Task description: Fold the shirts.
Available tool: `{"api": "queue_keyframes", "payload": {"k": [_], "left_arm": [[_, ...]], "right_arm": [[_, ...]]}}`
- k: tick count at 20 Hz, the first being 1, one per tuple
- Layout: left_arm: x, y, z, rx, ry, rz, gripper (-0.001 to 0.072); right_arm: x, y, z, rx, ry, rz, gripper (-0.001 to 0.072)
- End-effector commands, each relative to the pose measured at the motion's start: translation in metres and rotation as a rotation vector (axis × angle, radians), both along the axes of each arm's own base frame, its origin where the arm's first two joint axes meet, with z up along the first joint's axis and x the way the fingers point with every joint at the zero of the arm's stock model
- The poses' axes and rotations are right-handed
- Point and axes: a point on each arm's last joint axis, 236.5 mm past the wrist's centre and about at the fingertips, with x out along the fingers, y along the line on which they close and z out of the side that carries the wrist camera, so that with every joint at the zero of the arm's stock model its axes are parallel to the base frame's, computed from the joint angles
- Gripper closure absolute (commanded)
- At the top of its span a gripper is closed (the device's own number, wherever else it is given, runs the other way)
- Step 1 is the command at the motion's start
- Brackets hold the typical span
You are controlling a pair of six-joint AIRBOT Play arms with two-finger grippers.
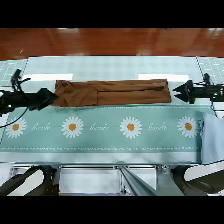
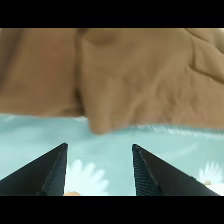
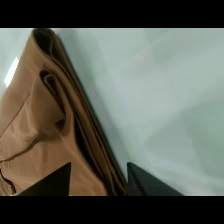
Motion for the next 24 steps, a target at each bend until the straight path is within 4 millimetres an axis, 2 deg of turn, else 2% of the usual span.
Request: {"api": "queue_keyframes", "payload": {"k": [1, 7, 8, 9, 10, 13, 14, 15, 16, 17, 19, 22, 24], "left_arm": [[-0.004, -0.026, 0.0, -0.022, -0.014, -0.044, 0.0202], [-0.005, -0.031, 0.001, -0.027, -0.013, -0.053, 0.0202], [-0.005, -0.031, 0.001, -0.031, -0.014, -0.052, 0.0202], [-0.004, -0.032, 0.002, -0.036, -0.016, -0.05, 0.0202], [-0.004, -0.033, 0.003, -0.04, -0.017, -0.049, 0.0202], [-0.003, -0.034, 0.004, -0.047, -0.021, -0.048, 0.0203], [-0.002, -0.037, 0.007, -0.062, -0.026, -0.046, 0.0205], [0.0, -0.043, 0.011, -0.076, -0.048, -0.067, 0.0263], [0.001, -0.053, 0.017, -0.092, -0.083, -0.105, 0.0555], [0.004, -0.066, 0.024, -0.107, -0.129, -0.151, 0.0679], [0.015, -0.095, 0.037, -0.137, -0.206, -0.189, 0.0683], [0.039, -0.141, 0.039, -0.09, -0.214, -0.248, 0.0684], [0.06, -0.191, 0.041, -0.055, -0.219, -0.353, 0.0684]], "right_arm": [[0.017, 0.029, -0.012, 0.047, 0.012, 0.03, 0.029], [0.06, 0.064, -0.003, 0.071, -0.036, 0.051, 0.0292], [0.063, 0.068, -0.003, 0.06, -0.046, 0.053, 0.0329], [0.065, 0.072, -0.002, 0.058, -0.051, 0.055, 0.0471], [0.065, 0.075, -0.001, 0.053, -0.067, 0.076, 0.0687], [0.056, 0.076, 0.021, 0.037, -0.109, 0.146, 0.0687], [0.051, 0.071, 0.033, -0.002, -0.123, 0.174, 0.0687], [0.045, 0.065, 0.048, -0.051, -0.143, 0.204, 0.0687], [0.037, 0.058, 0.068, -0.115, -0.17, 0.237, 0.0687], [0.029, 0.052, 0.09, -0.178, -0.202, 0.263, 0.0688], [0.013, 0.048, 0.14, -0.263, -0.279, 0.297, 0.0687], [-0.012, 0.052, 0.21, -0.341, -0.397, 0.311, 0.0687], [-0.031, 0.06, 0.246, -0.367, -0.452, 0.318, 0.0687]]}}
